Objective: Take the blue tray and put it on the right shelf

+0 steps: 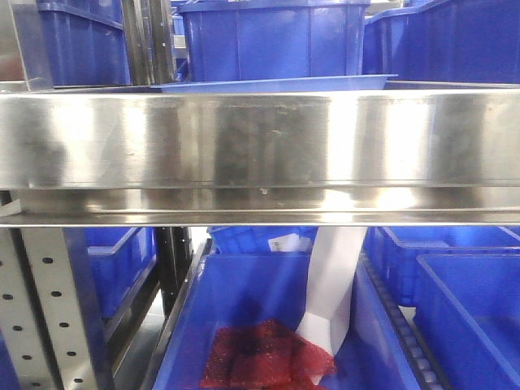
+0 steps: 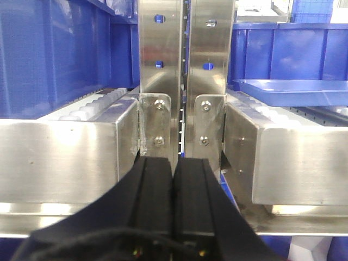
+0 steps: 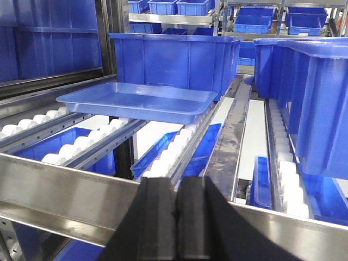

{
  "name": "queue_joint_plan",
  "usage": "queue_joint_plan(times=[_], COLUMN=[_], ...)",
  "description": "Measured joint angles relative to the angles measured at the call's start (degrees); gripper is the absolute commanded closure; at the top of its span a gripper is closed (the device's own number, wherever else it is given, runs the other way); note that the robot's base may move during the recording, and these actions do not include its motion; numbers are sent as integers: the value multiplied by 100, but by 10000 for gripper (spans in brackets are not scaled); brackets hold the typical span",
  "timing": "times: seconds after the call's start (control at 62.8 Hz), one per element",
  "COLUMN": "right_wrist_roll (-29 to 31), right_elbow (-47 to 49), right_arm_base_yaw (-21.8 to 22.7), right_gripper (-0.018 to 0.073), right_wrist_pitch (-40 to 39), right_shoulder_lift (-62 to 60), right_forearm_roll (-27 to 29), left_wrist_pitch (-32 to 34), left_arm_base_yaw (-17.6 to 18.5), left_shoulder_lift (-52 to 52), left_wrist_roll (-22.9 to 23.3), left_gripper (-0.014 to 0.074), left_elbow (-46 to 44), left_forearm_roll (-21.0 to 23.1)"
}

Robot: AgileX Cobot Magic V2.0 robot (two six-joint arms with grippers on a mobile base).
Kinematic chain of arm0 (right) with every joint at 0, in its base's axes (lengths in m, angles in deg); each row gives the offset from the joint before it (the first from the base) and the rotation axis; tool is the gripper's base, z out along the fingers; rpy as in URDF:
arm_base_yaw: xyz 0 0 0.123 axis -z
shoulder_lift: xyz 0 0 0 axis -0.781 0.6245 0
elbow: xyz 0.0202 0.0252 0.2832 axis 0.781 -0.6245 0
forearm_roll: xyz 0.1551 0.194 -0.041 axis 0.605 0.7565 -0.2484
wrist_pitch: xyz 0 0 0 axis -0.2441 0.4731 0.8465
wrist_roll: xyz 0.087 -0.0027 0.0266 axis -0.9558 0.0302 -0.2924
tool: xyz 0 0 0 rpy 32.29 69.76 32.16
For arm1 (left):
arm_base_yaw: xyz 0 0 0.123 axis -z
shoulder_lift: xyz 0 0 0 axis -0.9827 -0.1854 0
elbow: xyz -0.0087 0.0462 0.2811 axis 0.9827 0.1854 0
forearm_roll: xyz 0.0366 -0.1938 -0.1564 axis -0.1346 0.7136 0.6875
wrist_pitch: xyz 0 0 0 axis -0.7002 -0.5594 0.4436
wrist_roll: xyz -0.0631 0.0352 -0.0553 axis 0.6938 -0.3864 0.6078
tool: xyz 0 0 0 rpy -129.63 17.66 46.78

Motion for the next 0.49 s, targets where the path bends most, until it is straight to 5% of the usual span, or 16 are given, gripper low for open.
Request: queue_joint_plan(times=[0.494], right_wrist_roll=[3], right_elbow=[0], right_arm_base_yaw=[0], right_gripper=[504], right_wrist_pitch=[0], right_shoulder_lift=[0], right_forearm_roll=[0], left_wrist_pitch=[0], left_arm_base_yaw=[0], left_shoulder_lift=[0], left_wrist_roll=[-17], left_gripper=[645], left_elbow=[0], left_forearm_roll=[0])
